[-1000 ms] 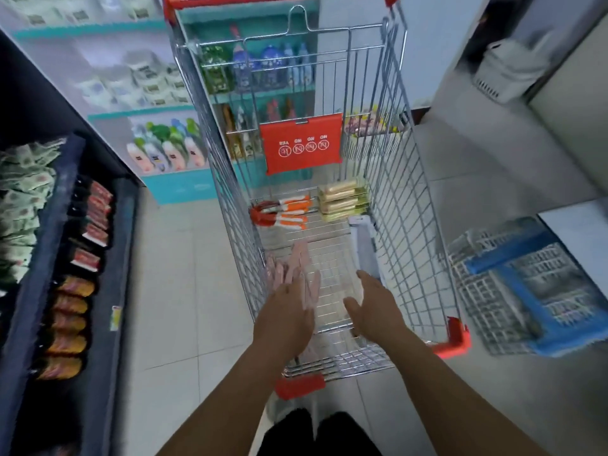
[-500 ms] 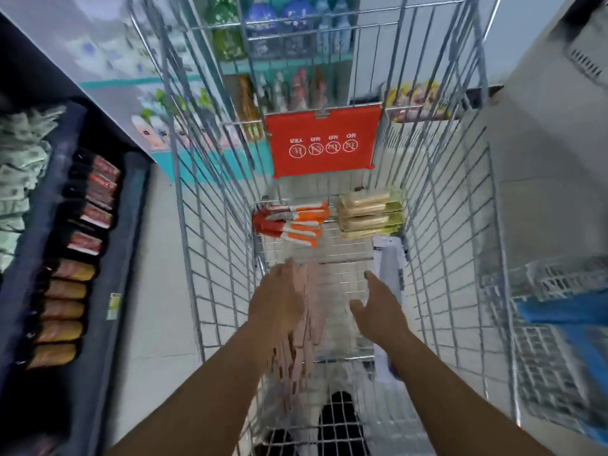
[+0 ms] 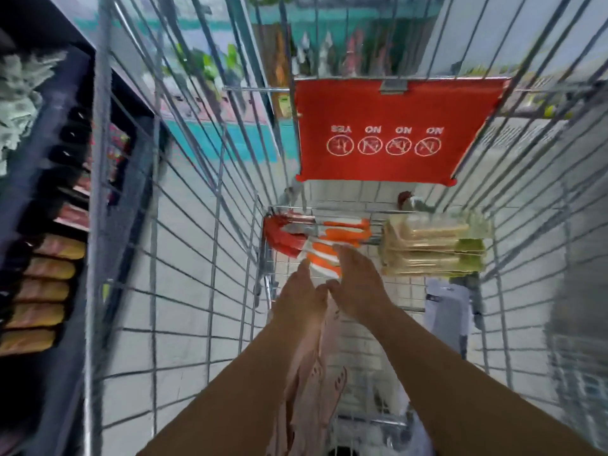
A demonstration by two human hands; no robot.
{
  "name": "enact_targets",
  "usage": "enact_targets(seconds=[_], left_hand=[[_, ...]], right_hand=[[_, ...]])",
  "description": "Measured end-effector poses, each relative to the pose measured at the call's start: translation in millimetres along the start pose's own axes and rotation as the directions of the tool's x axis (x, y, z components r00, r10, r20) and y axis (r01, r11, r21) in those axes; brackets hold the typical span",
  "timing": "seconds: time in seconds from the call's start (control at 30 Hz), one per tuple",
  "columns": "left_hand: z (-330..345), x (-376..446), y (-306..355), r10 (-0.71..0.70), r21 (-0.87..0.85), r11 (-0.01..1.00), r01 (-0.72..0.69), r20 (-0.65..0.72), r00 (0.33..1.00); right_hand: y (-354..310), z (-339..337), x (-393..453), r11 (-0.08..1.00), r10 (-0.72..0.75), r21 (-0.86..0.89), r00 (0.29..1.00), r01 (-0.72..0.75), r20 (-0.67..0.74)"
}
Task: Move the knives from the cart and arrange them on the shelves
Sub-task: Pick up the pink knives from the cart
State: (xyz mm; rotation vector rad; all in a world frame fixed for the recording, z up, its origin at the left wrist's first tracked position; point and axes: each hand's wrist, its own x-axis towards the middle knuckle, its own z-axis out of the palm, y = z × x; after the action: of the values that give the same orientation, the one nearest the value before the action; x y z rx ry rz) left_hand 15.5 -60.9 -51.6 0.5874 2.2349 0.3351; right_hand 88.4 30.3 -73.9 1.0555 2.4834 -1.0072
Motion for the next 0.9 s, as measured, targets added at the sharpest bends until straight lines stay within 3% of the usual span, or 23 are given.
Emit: enact_targets(seconds=[0.2,0.37,0.47,0.57,0.63,0.73,0.83,0.9], left_hand=[[10.6,26.4,4.7,-0.195,-0.287,0.937,0.199,0.045,0.98],[20.6,37.9,5.7,-0.27,-0.515,0.822,0.243,0.023,0.962],[15.7,38.6,12.0,-0.366,-0.534,0.78,0.326,0.034,0.93],[15.7,37.4,15.7,-0.396,-0.601,0.722,0.342,0.046,0.917],[15.1,36.5,18.1,-0.402,-0.638,0.692,0.338,0.048,0.914],[12.5,32.2,20.3,-0.402,-0.662,0.653,0.368,0.109,0.909],[14.7,19.2,16.9,-0.408,-0.683,0.608,0.404,0.168,0.897],[16.9,7.4,12.3,-0.428,-0.672,0.606,0.426,0.177,0.886]], right_hand=[[6.7,19.2,22.5,0.994,0.009,-0.106,1.0,-0.01,-0.013],[9.0,21.4,24.2,0.985,0.003,-0.17,0.998,-0.013,-0.062],[13.5,25.0,30.0,0.988,0.045,-0.15,0.999,-0.045,-0.004],[17.3,29.8,31.4,0.984,-0.009,-0.176,1.0,0.008,-0.002],[14.3,29.9,27.5,0.993,-0.038,-0.114,0.999,0.038,0.009],[1.8,26.9,13.5,0.987,-0.094,0.144,0.989,0.076,0.118],[-2.7,34.8,-10.3,0.963,-0.175,0.235,0.971,0.134,0.164],[-2.4,36.0,-33.9,0.934,-0.147,0.35,0.972,0.074,0.186]])
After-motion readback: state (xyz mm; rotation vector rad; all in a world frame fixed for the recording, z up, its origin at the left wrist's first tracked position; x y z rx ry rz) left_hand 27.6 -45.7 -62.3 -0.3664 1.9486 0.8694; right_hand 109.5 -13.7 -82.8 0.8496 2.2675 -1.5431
